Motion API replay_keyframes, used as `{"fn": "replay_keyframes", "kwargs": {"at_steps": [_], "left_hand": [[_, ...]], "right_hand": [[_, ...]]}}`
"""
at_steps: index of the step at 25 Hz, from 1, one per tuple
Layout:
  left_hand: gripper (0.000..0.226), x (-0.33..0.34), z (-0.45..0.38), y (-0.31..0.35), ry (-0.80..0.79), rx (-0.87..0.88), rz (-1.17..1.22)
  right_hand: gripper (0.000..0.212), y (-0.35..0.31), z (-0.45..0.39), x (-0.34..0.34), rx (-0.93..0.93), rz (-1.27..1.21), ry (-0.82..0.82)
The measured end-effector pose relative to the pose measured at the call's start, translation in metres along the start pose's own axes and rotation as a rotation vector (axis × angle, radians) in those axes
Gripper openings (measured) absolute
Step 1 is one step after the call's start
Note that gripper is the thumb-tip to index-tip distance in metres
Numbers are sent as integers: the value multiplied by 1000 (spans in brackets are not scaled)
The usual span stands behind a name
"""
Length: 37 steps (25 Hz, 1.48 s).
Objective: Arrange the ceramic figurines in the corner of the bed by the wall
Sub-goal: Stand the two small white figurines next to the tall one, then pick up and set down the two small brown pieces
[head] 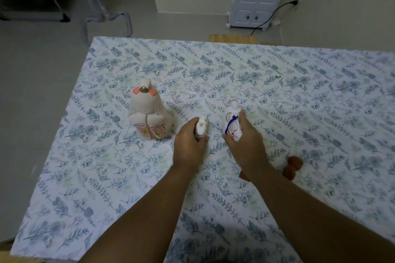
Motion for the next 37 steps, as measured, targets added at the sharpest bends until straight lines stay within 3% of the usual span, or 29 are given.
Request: {"fn": "replay_keyframes", "kwargs": {"at_steps": [4,7,11,16,23,27,33,37], "left_hand": [[66,-3,6,3,7,-9,-17],[69,-8,29,16,31,75,-105],[60,-3,78,37,61,187,-176],[44,48,129,63,-27,89,-232],[23,106,106,73,-198,-146,-313],[32,114,100,66,-214,-148,-271],[58,131,86,78,-238,-7,-88],[21,145,57,98,-142,80,-33]], "right_hand": [[98,1,3,-7,40,-62,-111],[85,3,20,-29,-36,76,-82],[58,34,56,-68,-151,192,15],[45,102,73,-105,-110,254,-34],[67,148,58,-118,240,56,-113],[36,148,51,-113,297,-161,-134],[51,144,37,-121,270,-296,-145],[56,139,5,-132,156,-243,-43]]}}
Point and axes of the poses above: each hand's wrist, its own z-axis away from the middle knuckle, its own x-axis out of the palm, y = z × x, the point moved 4 cm from there along -z, towards the middle knuckle, and after that the axes turned 1 degree about -z, right-handed, at the moved point
